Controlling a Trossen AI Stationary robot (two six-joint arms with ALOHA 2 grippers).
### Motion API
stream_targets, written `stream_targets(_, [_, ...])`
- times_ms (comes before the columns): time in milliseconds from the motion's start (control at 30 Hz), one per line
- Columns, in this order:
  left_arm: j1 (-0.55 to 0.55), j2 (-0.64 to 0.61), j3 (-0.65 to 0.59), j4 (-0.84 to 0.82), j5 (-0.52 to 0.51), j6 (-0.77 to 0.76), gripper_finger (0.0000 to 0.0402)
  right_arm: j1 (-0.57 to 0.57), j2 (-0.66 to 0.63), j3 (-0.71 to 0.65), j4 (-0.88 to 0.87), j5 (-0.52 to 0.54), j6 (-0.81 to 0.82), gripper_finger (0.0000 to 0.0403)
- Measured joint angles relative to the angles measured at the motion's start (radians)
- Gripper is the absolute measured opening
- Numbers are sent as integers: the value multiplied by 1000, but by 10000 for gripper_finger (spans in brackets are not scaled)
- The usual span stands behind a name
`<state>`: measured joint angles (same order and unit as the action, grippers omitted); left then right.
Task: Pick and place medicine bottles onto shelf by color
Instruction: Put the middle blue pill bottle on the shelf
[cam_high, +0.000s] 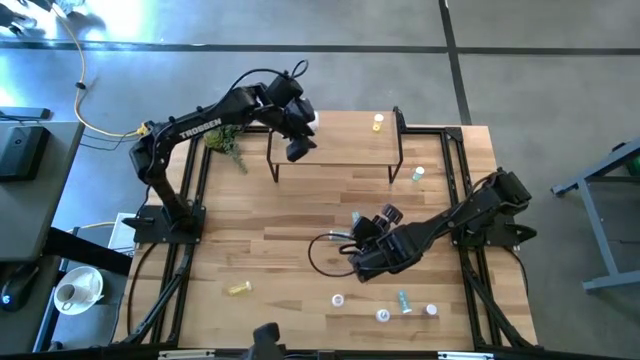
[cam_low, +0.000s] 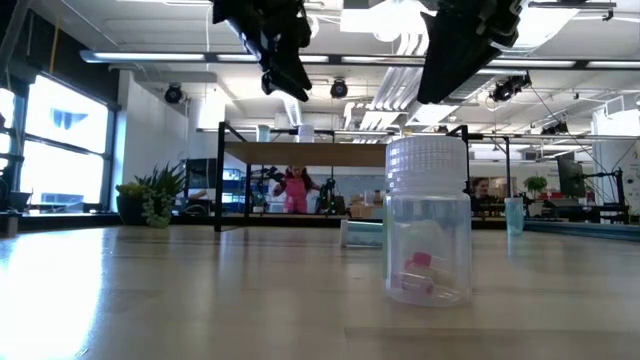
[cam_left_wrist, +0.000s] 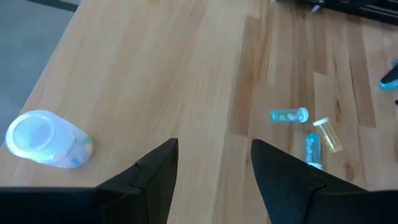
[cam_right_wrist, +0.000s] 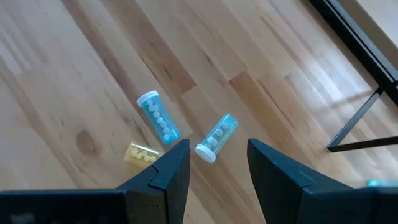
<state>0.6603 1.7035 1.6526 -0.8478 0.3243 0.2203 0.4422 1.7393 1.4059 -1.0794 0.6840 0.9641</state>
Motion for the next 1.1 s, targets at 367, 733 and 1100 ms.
stream_targets(367, [-85, -59, -4, -8, 5, 18, 193, 9, 0, 0, -2, -9, 5, 151])
stream_targets(733, [-169, -151, -278, 246, -6, -44, 193, 65, 0, 0, -3, -23, 30, 151])
stream_targets(1100, [-231, -435, -669, 504, -6, -113, 193, 60, 0, 0, -2, -23, 30, 151])
